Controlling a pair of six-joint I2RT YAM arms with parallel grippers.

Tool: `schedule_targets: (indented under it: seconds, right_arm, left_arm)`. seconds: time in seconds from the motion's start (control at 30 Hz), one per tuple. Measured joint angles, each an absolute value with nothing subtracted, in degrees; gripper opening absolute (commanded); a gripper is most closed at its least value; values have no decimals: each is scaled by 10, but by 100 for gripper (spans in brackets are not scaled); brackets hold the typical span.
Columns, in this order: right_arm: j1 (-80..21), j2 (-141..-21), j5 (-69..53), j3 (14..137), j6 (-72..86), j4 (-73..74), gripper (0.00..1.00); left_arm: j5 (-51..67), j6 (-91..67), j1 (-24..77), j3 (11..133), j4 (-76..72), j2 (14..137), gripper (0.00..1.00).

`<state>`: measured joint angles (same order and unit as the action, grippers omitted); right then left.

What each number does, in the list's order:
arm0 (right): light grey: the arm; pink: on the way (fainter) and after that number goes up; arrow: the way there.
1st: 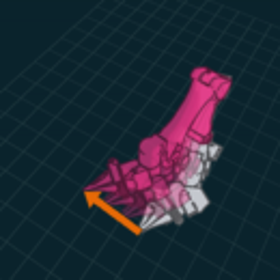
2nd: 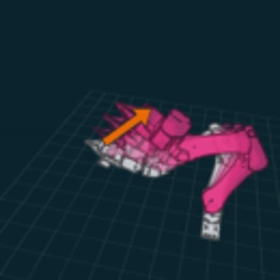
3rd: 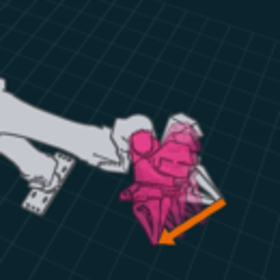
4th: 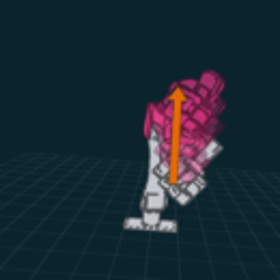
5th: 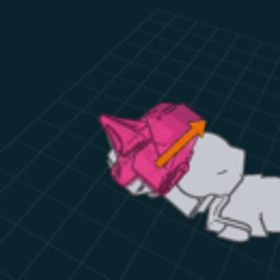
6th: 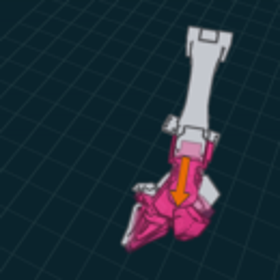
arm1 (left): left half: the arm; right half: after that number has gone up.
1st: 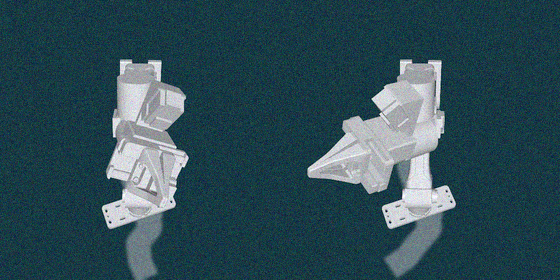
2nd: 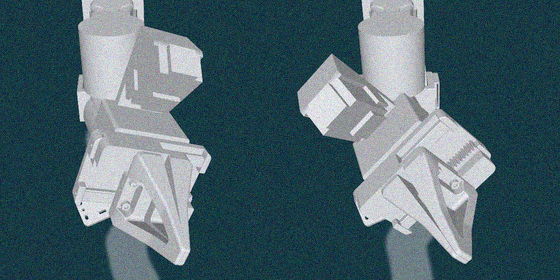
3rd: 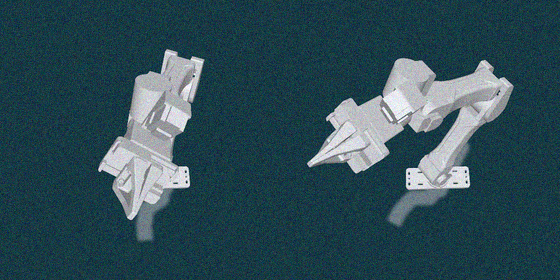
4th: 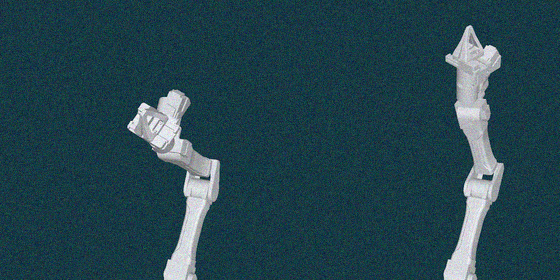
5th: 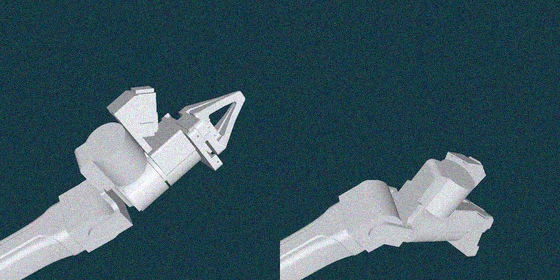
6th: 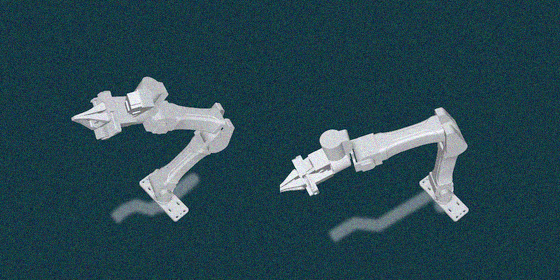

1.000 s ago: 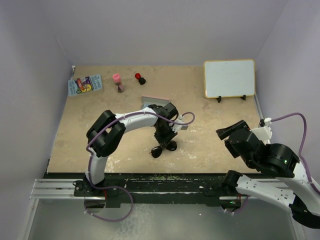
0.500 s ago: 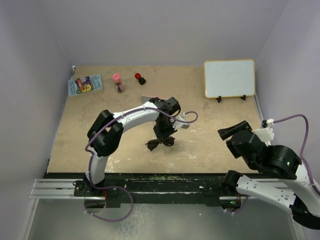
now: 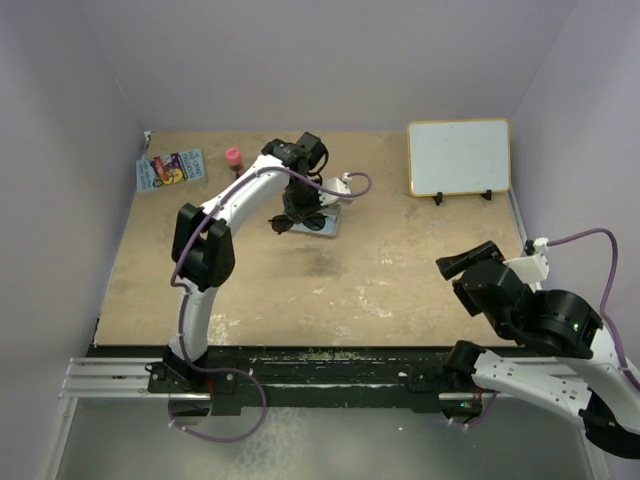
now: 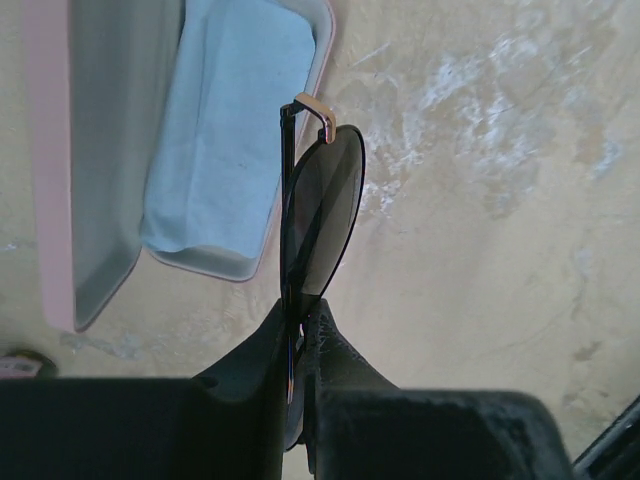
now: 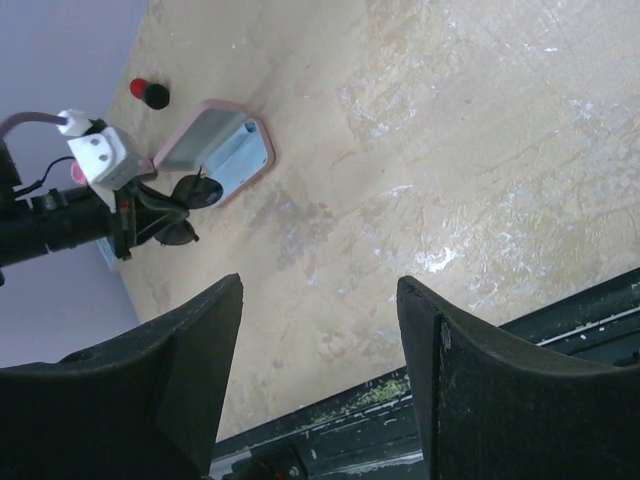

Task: Organize the sunglasses
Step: Place the sunglasses in the sunglasses case.

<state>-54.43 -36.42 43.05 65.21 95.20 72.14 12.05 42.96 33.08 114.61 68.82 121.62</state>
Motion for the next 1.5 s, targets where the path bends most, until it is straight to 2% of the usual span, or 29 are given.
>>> schedule_targets:
  seconds: [0.37, 0.83, 1.5]
  right_arm:
    - [-544, -424, 449, 654, 949, 722, 70]
    - [-544, -428, 497, 659, 950, 722, 68]
    - [-544, -443, 520, 665, 974, 721, 69]
  left_arm:
    - [96, 574, 328, 1274, 734, 1368, 3]
    - [103, 656, 323, 1333, 751, 1381, 3]
    - [149, 618, 315, 1359, 741, 1431, 3]
